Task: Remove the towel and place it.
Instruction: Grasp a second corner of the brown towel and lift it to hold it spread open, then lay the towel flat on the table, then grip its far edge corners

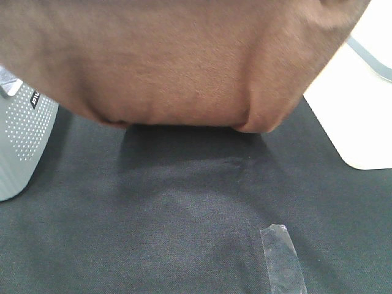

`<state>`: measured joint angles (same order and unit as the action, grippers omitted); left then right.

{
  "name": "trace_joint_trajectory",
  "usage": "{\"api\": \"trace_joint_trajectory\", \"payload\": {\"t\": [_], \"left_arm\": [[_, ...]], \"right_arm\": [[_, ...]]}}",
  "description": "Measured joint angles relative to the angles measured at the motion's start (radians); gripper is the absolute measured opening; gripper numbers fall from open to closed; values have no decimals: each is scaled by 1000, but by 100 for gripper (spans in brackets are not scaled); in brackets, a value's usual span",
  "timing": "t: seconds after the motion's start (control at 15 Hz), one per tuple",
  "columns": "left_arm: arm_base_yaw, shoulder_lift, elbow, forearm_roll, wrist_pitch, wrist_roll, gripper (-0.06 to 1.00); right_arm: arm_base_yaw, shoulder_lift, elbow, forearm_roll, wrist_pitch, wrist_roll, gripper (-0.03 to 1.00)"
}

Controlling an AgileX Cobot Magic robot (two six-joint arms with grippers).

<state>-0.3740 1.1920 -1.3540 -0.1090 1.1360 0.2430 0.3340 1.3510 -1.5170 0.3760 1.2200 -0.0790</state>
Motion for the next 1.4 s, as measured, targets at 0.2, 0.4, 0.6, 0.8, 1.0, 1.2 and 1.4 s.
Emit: {"api": "trace_joint_trajectory", "payload": {"t": [0.2,0.4,0.6,0.8,1.0,1.2,1.4], "left_arm": [[0,-8,125,-39,-3,13,0],[0,-10,259,-79,-16,17,0],[0,-39,325,-100,-25,20,0],[0,-102,331,-100,-34,20,0],[0,-149,374,-132,-34,20,0],[1,-185,523,-222,-31,26,0],[1,-187,619,-301,-14,32,0]], "right_arm": [[0,-43,98,7,-1,4,1],[0,-83,202,19,-1,4,1],[0,-122,264,23,-1,5,1],[0,-171,266,33,-1,6,1],[0,-223,313,48,-1,6,1],[-1,-290,492,68,-3,8,1],[-2,-326,639,70,-6,8,1]]}}
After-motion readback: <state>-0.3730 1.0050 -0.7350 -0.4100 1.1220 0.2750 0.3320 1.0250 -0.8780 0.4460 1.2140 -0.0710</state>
